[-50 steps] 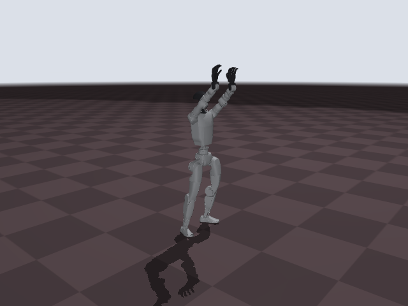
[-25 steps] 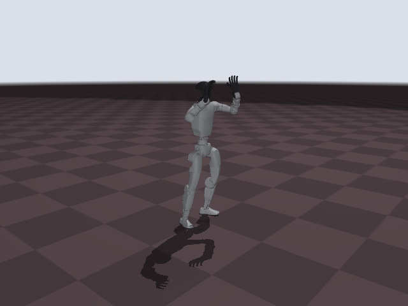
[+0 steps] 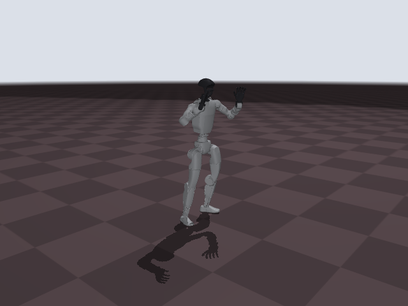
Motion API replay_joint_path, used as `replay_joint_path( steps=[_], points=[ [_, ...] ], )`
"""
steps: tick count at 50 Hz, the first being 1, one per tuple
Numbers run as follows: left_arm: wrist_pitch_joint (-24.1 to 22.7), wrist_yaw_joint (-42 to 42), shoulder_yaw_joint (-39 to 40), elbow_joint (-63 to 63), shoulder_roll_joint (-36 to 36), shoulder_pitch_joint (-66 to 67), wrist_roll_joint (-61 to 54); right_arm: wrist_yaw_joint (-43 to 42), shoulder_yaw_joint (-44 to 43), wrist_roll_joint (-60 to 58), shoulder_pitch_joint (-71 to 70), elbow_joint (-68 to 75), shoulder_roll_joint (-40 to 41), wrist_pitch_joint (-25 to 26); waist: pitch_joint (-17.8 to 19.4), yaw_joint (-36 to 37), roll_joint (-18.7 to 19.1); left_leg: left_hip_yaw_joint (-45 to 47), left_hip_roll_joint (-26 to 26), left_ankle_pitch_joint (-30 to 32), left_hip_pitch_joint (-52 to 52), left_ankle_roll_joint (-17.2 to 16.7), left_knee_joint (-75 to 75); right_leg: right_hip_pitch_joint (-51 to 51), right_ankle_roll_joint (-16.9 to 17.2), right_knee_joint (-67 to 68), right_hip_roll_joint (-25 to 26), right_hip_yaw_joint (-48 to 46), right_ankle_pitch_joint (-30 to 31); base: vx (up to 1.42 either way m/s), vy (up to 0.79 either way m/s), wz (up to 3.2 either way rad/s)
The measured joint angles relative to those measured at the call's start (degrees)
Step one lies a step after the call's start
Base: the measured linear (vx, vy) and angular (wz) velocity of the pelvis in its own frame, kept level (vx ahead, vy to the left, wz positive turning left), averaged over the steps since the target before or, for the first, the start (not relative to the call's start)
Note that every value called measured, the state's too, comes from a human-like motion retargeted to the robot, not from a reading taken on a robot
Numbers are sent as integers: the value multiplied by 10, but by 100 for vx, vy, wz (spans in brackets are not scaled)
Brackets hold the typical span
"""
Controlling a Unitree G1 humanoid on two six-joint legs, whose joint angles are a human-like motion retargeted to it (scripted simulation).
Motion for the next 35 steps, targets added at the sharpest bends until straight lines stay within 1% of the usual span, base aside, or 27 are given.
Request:
replay_joint_path(
  steps=[14, 30, 33, 35],
  points=[
    [1, 2, 0, -6, -7, -5, 10, -1, 7, 1, -3, -3, 0, -3, 4, 4, -4, 2, -1, 2, 0, 0, -1, -2, 0, 0, -1, 2, 1, 0, 0, 0],
    [3, 8, 9, -12, -9, -2, 24, -12, 18, -16, 5, -4, 14, -1, 0, 2, -2, 2, -1, 1, -1, -1, -1, -3, -1, 0, 0, 2, -1, 0, 0, 0],
    [-4, 4, 9, -7, -2, -12, 18, -8, 20, -20, 1, -5, 4, -8, -3, 3, -1, 2, 0, 0, -1, -1, -1, -2, -2, -1, 0, 2, -2, 0, 0, 0],
    [-7, 5, -12, 8, 14, -54, 5, 2, 37, -9, -28, 1, -21, -11, -12, 5, 0, 1, 0, 0, 0, -1, -1, 0, -2, -2, 0, 0, -2, 0, 0, 0]
  ],
)
